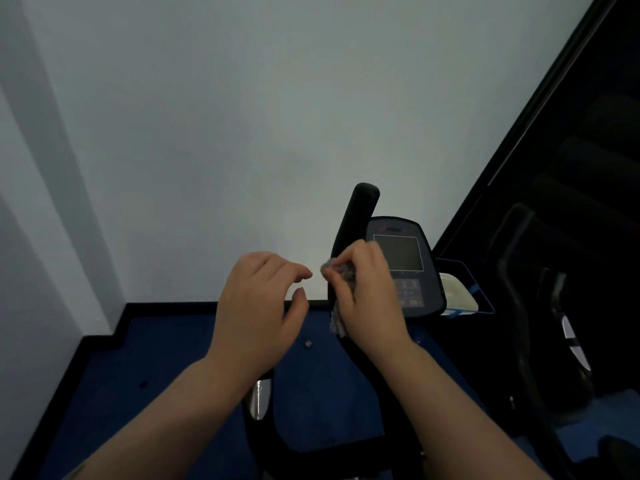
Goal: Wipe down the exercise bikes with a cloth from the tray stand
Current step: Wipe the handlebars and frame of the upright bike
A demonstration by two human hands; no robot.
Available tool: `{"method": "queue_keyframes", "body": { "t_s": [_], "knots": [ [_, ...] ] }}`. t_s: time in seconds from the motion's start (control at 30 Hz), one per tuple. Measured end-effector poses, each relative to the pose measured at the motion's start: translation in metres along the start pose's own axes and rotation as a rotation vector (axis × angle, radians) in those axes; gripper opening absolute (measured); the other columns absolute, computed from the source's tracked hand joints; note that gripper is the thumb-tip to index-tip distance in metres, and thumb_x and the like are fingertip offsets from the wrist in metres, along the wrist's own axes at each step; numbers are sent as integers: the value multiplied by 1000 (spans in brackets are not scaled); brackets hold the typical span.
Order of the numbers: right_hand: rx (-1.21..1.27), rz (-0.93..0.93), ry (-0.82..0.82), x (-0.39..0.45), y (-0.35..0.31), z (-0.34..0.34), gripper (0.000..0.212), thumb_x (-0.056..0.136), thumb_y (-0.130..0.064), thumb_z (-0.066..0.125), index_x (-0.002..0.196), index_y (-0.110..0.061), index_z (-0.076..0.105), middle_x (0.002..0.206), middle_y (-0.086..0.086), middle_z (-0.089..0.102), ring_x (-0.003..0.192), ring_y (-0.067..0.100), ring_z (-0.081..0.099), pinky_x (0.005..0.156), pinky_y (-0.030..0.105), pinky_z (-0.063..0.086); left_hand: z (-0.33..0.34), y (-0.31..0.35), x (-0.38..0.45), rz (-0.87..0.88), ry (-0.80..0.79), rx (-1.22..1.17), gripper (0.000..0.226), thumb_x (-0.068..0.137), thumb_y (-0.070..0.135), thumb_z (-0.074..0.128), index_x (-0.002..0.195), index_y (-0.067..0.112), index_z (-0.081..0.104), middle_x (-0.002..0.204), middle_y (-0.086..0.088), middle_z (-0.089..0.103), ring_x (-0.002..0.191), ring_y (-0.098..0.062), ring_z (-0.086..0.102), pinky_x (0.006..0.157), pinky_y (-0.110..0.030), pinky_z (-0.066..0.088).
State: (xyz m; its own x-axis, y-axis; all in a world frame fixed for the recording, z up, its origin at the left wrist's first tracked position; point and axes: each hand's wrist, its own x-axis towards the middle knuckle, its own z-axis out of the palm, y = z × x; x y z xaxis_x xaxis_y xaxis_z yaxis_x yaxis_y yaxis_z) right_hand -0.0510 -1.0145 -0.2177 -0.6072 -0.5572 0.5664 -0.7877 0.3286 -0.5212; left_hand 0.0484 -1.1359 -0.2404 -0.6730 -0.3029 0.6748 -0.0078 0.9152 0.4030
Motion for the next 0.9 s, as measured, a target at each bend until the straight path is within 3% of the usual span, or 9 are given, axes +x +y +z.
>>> {"method": "queue_keyframes", "body": {
  "t_s": [0.07,0.17,0.2,0.33,0.47,0.53,0.63,0.73,0.9],
  "knots": [
    [119,103,32,-12,5,-1,16,91,-18,60,85,-25,46,94,-5,49,84,10,55,71,18,45,0,0,0,-14,-9,1,19,81,16,55,95,16,68,86,6,64,92,-18,54,86,-26,38],
    [366,283,14,-41,11,-6,20,91,-22,59,80,-29,45,92,6,55,69,26,65,56,32,53,1,0,-1,-34,-9,-1,20,81,17,55,96,17,68,86,8,64,92,-16,54,87,-23,36],
    [332,287,16,-43,13,-6,20,91,-23,60,80,-29,45,90,6,55,70,24,65,56,33,53,1,0,-1,-30,-5,1,21,81,18,54,96,17,68,86,8,63,92,-16,54,87,-22,36],
    [169,207,75,-13,2,-1,20,89,-20,62,80,-27,45,91,-8,52,83,-1,52,67,9,40,5,0,-2,-29,26,13,24,82,21,51,98,17,67,89,7,64,93,-14,52,88,-19,33],
    [290,269,72,-17,0,2,20,91,-22,60,81,-29,44,94,-7,52,81,3,57,68,16,48,4,0,-2,-31,28,-6,23,83,21,50,99,19,66,95,8,64,97,-11,50,91,-17,30],
    [413,290,-5,-36,6,-5,20,92,-23,59,82,-30,44,93,-2,55,72,10,64,58,22,51,2,-3,-2,-23,11,-30,22,83,22,50,98,20,65,97,9,63,100,-9,49,94,-16,29],
    [223,224,-45,-33,13,-12,18,91,-28,60,82,-32,44,86,-8,54,73,2,57,61,14,42,2,-6,-4,-2,-6,-26,22,82,21,50,98,21,65,100,11,63,105,-10,50,98,-18,31],
    [94,119,35,-7,7,-8,15,91,-27,60,85,-25,47,88,-11,50,78,1,52,65,15,42,3,-6,-5,1,-4,-23,23,81,19,52,99,21,66,101,12,63,107,-10,50,99,-21,33],
    [188,128,38,-22,10,-8,15,89,-23,63,84,-24,50,88,-12,53,81,1,54,66,12,41,2,-5,-5,2,-5,-39,25,82,24,46,98,23,65,98,14,62,106,-8,50,96,-23,36]
  ]
}}
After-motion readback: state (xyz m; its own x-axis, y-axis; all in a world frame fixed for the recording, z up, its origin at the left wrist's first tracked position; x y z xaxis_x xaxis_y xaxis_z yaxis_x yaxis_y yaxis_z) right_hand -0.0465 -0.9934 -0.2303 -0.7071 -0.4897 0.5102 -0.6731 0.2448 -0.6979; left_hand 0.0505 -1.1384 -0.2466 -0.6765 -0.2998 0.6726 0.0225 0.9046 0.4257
